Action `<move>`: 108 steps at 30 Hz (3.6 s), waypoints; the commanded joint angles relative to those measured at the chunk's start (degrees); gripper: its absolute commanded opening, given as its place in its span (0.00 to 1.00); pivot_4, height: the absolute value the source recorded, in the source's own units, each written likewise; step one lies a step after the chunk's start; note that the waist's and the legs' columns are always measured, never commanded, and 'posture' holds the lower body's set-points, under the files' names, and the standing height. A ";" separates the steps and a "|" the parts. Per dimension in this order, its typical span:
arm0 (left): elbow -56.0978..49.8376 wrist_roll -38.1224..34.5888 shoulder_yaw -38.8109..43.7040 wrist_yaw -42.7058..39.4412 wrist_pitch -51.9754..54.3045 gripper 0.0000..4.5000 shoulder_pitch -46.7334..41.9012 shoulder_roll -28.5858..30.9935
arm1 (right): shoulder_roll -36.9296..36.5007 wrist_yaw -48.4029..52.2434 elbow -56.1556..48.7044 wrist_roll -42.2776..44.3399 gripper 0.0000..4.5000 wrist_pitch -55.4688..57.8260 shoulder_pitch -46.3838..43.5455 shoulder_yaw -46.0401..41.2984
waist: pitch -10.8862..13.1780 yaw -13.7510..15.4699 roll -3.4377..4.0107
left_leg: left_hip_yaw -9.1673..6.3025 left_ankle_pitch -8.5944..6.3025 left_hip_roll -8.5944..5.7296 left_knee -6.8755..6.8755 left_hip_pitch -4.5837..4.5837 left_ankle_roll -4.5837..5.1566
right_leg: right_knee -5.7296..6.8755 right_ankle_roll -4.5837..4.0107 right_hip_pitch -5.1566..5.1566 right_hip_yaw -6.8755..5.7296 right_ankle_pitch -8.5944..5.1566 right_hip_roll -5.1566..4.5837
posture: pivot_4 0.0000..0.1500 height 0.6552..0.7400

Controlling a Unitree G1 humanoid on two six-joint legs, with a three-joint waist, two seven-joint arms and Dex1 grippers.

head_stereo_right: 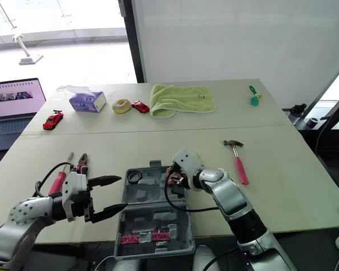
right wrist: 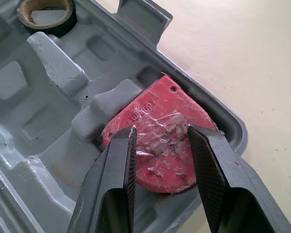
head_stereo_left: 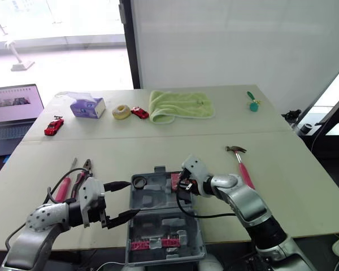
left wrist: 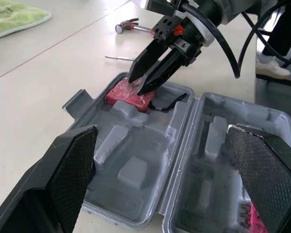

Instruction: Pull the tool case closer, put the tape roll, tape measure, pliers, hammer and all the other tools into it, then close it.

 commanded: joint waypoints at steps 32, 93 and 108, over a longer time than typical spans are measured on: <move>56.52 4.60 28.39 -7.28 -21.55 1.00 2.33 19.97 | -17.92 17.75 -19.27 15.49 0.99 -30.43 57.45 -59.68 | 0.89 0.54 -0.22 | 0.25 -0.07 0.13 -0.38 -0.24 0.05 | -0.57 -0.17 -0.23 -0.02 0.08 0.00 | 1.00 1.00; 26.75 12.62 3.95 40.66 40.61 1.00 -26.75 -3.56 | -16.76 3.48 -33.98 20.04 0.99 -4.67 7.19 -4.24 | 0.99 0.40 -0.10 | 0.09 0.00 0.17 -0.02 -0.27 -0.04 | -0.03 0.19 -0.34 0.03 0.23 0.19 | 1.00 1.00; 30.43 12.93 5.97 42.62 45.12 1.00 -27.97 -8.19 | -19.92 10.25 -33.28 25.60 0.99 -1.95 2.61 -6.17 | 0.89 0.75 0.07 | 0.07 0.02 0.16 0.05 -0.19 -0.06 | -0.02 0.20 -0.18 0.02 0.22 0.19 | 1.00 1.00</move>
